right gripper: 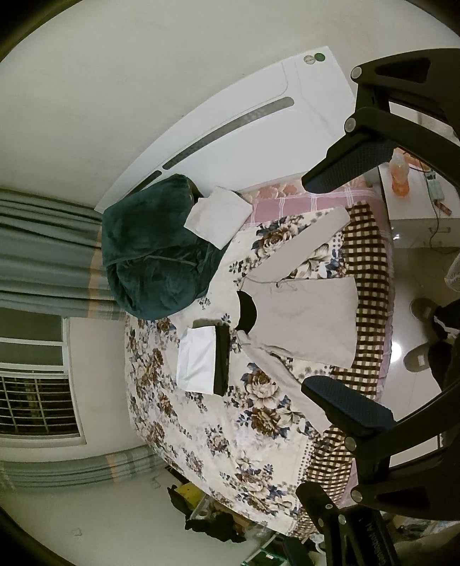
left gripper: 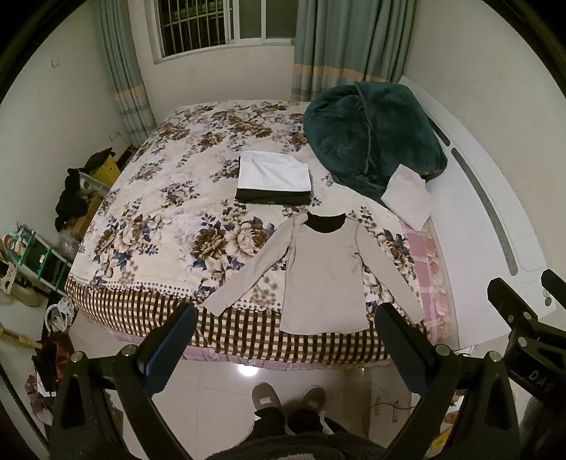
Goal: Fold small clothes
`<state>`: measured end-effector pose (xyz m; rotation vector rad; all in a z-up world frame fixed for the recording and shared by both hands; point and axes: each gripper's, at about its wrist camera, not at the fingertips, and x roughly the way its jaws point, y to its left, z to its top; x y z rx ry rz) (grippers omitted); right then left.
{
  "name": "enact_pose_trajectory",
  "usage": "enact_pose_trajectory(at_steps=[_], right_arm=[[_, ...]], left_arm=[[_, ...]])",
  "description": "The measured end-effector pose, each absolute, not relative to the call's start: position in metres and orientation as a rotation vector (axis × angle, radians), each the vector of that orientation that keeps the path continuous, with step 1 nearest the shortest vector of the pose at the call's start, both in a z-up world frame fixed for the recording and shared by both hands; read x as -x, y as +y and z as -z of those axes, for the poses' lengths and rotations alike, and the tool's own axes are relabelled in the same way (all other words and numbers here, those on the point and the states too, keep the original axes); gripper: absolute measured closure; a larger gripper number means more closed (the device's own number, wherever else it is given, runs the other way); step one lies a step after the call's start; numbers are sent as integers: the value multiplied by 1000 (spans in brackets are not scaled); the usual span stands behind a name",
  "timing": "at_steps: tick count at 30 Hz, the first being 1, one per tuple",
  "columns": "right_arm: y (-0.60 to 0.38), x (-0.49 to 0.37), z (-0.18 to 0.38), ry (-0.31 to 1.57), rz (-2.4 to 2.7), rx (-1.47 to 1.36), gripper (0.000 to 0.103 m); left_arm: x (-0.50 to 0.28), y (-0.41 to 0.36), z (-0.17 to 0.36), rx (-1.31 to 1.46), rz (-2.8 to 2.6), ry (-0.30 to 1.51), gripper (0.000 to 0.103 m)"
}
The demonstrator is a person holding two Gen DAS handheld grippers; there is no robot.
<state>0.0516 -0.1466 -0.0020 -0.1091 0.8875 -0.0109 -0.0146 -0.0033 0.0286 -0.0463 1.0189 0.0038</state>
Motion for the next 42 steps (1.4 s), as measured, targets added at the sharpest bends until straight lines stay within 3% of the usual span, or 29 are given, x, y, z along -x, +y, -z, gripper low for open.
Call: enact_pose_trajectory(at_steps=[42], right_arm=[[-129, -45, -5, 885, -22, 100, 0]], left_arm=[[18, 14, -33, 47, -26, 994, 0]])
